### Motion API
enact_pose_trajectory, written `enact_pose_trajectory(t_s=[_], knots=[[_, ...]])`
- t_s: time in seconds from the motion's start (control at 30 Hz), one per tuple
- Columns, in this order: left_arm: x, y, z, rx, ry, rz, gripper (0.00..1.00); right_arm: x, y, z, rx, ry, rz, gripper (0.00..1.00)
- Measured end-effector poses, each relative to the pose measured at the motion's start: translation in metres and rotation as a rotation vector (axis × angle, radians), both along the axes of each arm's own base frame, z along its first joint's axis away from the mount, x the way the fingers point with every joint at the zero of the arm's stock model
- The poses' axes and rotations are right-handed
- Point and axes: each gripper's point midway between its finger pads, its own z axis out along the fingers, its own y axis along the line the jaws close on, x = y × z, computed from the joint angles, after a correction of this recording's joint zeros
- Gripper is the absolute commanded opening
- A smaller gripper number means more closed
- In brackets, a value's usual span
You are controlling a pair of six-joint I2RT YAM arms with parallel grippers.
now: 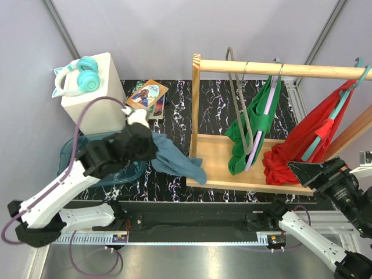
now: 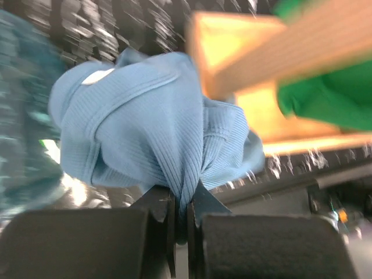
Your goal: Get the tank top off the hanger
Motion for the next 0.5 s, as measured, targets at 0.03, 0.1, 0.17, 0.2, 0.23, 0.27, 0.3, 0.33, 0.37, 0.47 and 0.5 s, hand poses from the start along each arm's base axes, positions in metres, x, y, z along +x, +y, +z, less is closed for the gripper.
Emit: enact_pose_trajectory(t_s=[0.03,0.1,0.17,0.2,0.23,0.27,0.3,0.33,0.37,0.47,0.5], knots=[[0.006,0.01,0.006,0.006,-0.014,0.025,0.0,0.001,0.001,-0.001,-0.004,0.005,0.002,0.92],[0.021,0.035,0.026,0.027,-0.059,0.094,0.0,0.004,0.005,-0.001,-0.011,0.014,0.01,0.92],[0.033,0.058,0.05,0.038,-0.104,0.159,0.0,0.006,0.007,-0.001,-0.021,0.019,0.017,0.92],[0.038,0.064,0.062,0.034,-0.128,0.178,0.0,0.006,0.008,0.0,-0.026,0.018,0.018,0.92],[0.043,0.074,0.076,0.033,-0.155,0.206,0.0,0.007,0.008,0.002,-0.029,0.016,0.019,0.92],[0.046,0.081,0.087,0.031,-0.177,0.23,0.0,0.007,0.008,0.005,-0.034,0.011,0.022,0.92],[0.05,0.089,0.101,0.027,-0.208,0.255,0.0,0.008,0.009,0.009,-0.038,0.004,0.024,0.93],[0.053,0.097,0.112,0.025,-0.233,0.28,0.0,0.008,0.009,0.014,-0.04,-0.004,0.026,0.92],[0.057,0.104,0.121,0.028,-0.253,0.304,0.0,0.01,0.01,0.018,-0.045,-0.009,0.028,0.93],[0.063,0.119,0.138,0.04,-0.291,0.353,0.0,0.013,0.013,0.029,-0.054,-0.024,0.036,0.92],[0.065,0.123,0.138,0.049,-0.294,0.366,0.0,0.014,0.014,0.032,-0.056,-0.026,0.039,0.92]])
